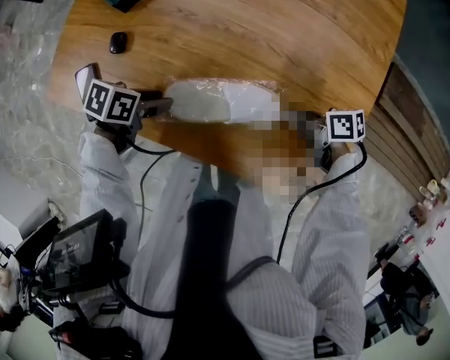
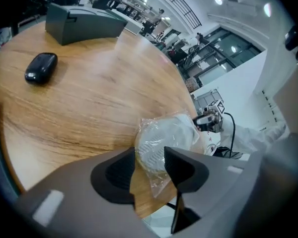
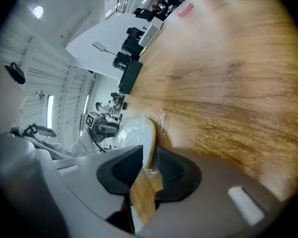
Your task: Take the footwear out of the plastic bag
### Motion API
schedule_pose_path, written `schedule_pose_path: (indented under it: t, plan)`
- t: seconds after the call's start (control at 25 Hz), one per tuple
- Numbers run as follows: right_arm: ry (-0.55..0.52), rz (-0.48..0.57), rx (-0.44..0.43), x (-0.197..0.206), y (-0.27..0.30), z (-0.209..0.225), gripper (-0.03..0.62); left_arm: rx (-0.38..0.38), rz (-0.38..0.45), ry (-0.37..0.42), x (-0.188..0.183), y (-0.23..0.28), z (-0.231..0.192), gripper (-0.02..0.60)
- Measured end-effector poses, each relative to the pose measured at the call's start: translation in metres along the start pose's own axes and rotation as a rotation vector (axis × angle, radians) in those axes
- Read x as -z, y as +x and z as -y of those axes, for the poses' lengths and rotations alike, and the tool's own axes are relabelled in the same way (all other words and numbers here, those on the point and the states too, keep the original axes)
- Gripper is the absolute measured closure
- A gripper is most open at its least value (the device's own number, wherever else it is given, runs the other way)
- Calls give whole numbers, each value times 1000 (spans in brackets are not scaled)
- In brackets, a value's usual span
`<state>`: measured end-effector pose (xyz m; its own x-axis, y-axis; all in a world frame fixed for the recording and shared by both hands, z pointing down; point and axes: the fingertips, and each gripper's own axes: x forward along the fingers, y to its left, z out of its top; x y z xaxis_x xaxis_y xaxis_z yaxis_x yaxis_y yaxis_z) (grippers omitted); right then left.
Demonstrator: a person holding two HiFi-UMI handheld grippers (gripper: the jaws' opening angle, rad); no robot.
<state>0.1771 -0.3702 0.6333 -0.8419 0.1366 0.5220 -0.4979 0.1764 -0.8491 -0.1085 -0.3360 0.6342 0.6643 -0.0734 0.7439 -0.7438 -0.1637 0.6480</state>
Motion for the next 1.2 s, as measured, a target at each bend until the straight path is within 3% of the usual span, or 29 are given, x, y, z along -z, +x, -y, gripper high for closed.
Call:
schedule_pose_path:
  t: [0.2,0.56,0.84,1.04,1.2]
  plan:
    - [-5,-18,-70,1,-5,-11,490,1,-62,-14,10,-3,-2,394]
    - [-8,-87,-179,13,1,-21,497,102,-52,-84,11,-5,4,434]
    - [-28,-10,-401,4,-23,-58,495,211,38,-129,9,-23,19,466]
    - [-224,10,-415,5,-40,-104,473,283,138,-28,-10,-38,58,483]
    - [-344,62,-389,1,-61,-157,460,236,192,70,-15,-70,90,480]
